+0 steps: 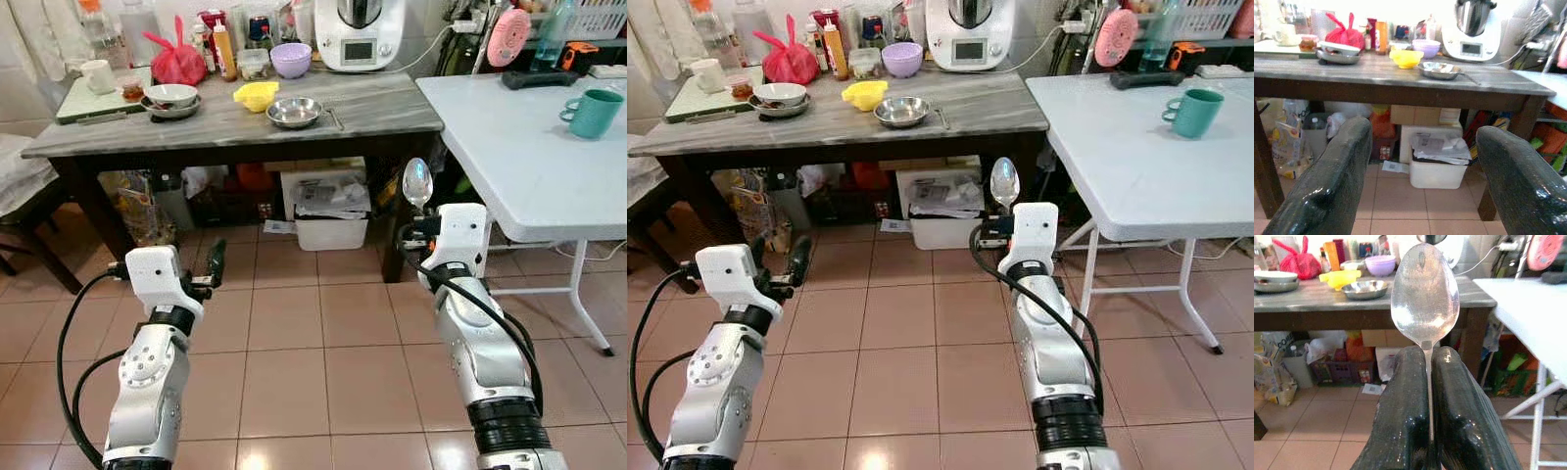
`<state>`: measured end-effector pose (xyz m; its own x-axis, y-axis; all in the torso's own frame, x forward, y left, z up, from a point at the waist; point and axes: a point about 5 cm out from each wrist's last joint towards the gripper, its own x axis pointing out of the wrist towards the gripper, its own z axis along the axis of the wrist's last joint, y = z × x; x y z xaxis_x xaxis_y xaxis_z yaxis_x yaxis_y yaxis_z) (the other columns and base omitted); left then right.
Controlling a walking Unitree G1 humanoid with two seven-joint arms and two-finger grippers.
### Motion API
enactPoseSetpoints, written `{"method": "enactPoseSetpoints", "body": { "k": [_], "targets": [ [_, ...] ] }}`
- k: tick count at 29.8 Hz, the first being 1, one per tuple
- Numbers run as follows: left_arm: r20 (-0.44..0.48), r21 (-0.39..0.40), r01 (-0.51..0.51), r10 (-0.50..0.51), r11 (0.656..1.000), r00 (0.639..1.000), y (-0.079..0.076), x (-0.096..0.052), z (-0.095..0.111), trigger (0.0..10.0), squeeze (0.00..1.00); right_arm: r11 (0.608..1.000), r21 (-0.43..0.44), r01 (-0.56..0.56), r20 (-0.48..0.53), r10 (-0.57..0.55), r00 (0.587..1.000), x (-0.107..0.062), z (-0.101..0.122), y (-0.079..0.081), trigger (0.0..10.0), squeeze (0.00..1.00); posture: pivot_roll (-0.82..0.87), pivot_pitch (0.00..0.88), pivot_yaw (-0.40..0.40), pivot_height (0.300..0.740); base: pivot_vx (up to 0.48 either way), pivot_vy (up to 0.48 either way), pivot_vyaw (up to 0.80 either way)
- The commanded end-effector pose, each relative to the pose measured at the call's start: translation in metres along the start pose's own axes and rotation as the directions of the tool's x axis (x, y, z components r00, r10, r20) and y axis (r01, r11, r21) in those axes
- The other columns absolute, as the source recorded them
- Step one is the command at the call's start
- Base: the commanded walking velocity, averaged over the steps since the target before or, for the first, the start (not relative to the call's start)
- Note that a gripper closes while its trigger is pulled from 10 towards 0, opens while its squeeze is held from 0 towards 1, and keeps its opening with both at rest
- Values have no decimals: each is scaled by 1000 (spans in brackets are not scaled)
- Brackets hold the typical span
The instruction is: Setting the table
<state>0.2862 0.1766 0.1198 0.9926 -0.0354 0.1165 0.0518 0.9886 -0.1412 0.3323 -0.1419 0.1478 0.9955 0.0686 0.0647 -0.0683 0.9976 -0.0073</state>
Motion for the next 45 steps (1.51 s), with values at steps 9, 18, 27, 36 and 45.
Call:
{"method": "enactPoseSetpoints", "body": {
  "k": [9, 18, 27, 36, 45],
  "targets": [
    [11, 8, 16, -16, 1000, 1000, -1, 0, 2, 10000, 0, 1000, 4, -22, 30, 22, 999, 2, 7, 5, 10000, 0, -120, 28, 66, 740, 442, 0, 0],
    [6, 10, 26, -26, 1000, 1000, -3, -1, 1, 10000, 0, 1000, 2, -25, 29, 25, 999, 1, 6, 5, 10000, 0, -120, 27, 65, 740, 480, 0, 0],
    [6, 8, 34, -34, 999, 999, -4, 0, 1, 10000, 0, 999, 4, -32, 30, 32, 999, 2, 6, 6, 10000, 0, -120, 21, 65, 740, 480, 0, 0],
    [3, 6, 36, -36, 999, 999, -5, -1, 0, 10000, 0, 1000, 4, -31, 28, 31, 999, 2, 6, 6, 10000, 0, -118, 25, 65, 740, 480, 0, 0],
    [2, 5, 39, -39, 999, 999, -6, 0, 0, 10000, 0, 1000, 8, -24, 23, 24, 999, 1, 4, 5, 10000, 0, -124, 27, 70, 740, 480, 0, 0]
  ]
}}
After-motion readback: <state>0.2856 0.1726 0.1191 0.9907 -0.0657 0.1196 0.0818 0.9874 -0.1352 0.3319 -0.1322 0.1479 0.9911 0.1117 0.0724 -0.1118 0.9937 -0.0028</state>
